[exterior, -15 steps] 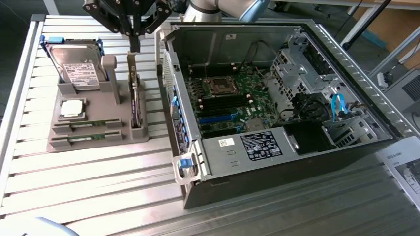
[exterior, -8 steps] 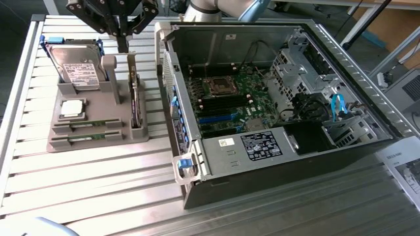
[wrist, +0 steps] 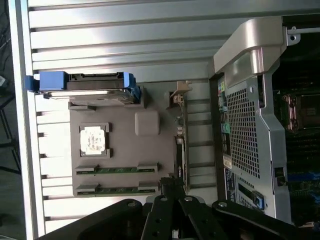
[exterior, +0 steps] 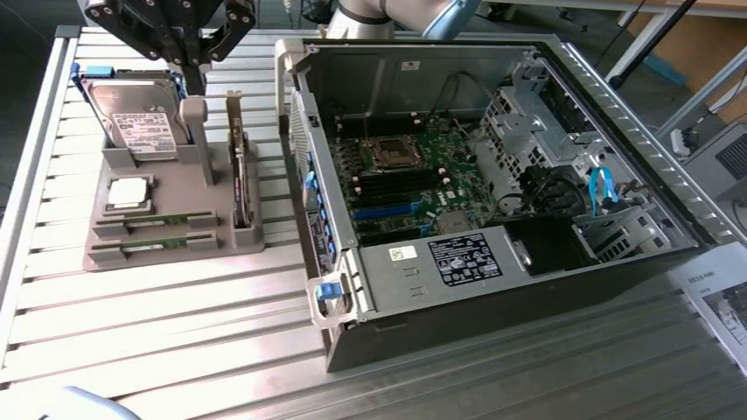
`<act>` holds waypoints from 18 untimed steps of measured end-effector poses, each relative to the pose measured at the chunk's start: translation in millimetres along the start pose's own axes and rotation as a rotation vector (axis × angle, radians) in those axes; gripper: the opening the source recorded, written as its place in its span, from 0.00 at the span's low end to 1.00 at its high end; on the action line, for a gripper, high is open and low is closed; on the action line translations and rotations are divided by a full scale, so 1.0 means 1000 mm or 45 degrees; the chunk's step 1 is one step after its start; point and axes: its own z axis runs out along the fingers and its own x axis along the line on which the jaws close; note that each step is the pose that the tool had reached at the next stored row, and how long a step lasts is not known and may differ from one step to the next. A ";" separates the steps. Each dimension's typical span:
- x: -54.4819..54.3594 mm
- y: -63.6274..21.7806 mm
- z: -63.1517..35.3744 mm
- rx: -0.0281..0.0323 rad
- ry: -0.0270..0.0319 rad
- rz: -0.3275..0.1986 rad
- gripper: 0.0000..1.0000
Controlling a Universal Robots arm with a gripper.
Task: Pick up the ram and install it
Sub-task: 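Reach for the ram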
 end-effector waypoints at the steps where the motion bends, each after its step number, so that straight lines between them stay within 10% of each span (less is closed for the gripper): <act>1: 0.003 -0.0002 0.0000 0.0000 0.0000 0.000 0.10; 18: 0.048 -0.0036 -0.0007 0.0000 -0.0001 0.000 0.10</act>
